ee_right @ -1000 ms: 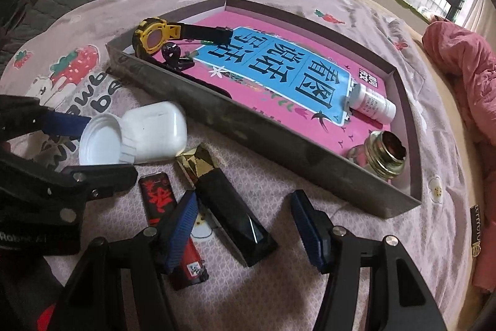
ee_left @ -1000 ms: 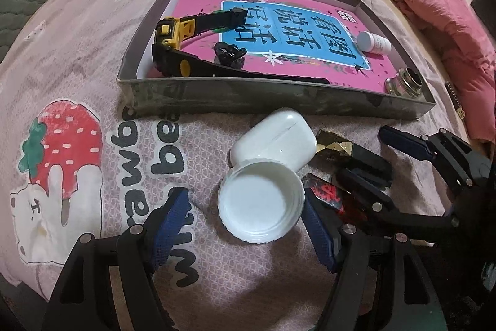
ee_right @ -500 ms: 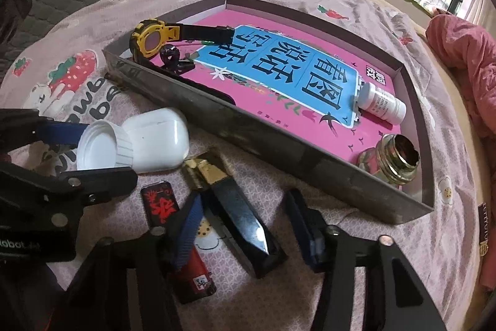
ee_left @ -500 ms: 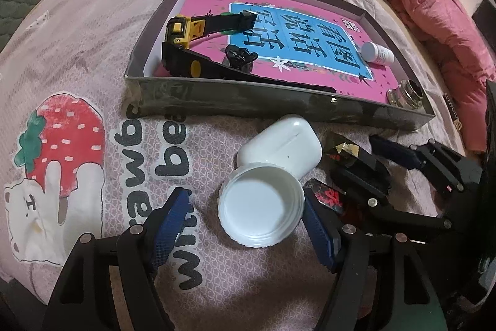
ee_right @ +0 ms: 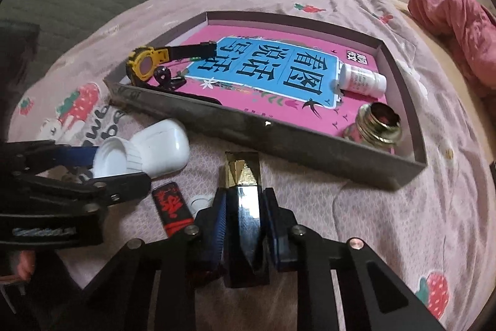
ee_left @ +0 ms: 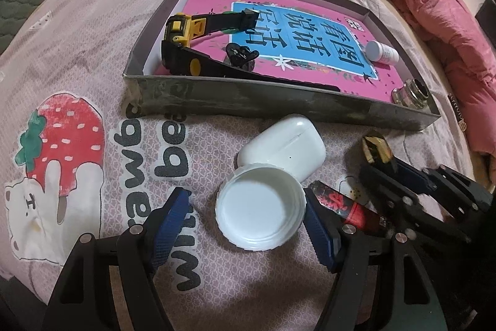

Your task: Organize rigid objects

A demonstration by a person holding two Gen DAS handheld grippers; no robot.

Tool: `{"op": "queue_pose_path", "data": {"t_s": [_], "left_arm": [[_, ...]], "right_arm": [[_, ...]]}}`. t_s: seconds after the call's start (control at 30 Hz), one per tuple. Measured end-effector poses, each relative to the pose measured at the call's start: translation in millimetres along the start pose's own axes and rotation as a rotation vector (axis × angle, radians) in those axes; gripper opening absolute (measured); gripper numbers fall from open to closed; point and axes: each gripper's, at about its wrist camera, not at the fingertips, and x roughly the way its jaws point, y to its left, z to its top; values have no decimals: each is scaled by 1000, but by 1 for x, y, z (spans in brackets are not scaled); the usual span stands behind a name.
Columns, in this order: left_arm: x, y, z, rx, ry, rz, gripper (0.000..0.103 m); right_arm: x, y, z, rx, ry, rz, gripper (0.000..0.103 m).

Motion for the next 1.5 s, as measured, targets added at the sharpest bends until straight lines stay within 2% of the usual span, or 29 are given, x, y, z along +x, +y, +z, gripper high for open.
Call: {"op": "queue_pose_path", "data": {"t_s": [0.1, 0.23, 0.37, 0.73, 1.5], "left_arm": [[1, -1, 0, -2, -10, 4, 74], [1, 1, 1, -16, -18, -8, 68], [-4, 4, 0, -14, -20, -33, 51], [-13, 10, -5, -34, -15, -76, 51], [-41, 6, -5, -3, -84, -62, 51]], "right_arm": [[-6, 4, -4, -5, -12, 0, 23], [-10, 4, -7, 20, -14, -6, 23], [-13, 0, -5, 43, -22, -10, 23], [-19, -8, -8, 92, -31, -12, 23], [-47, -4, -5, 110, -100, -4, 23]]}}
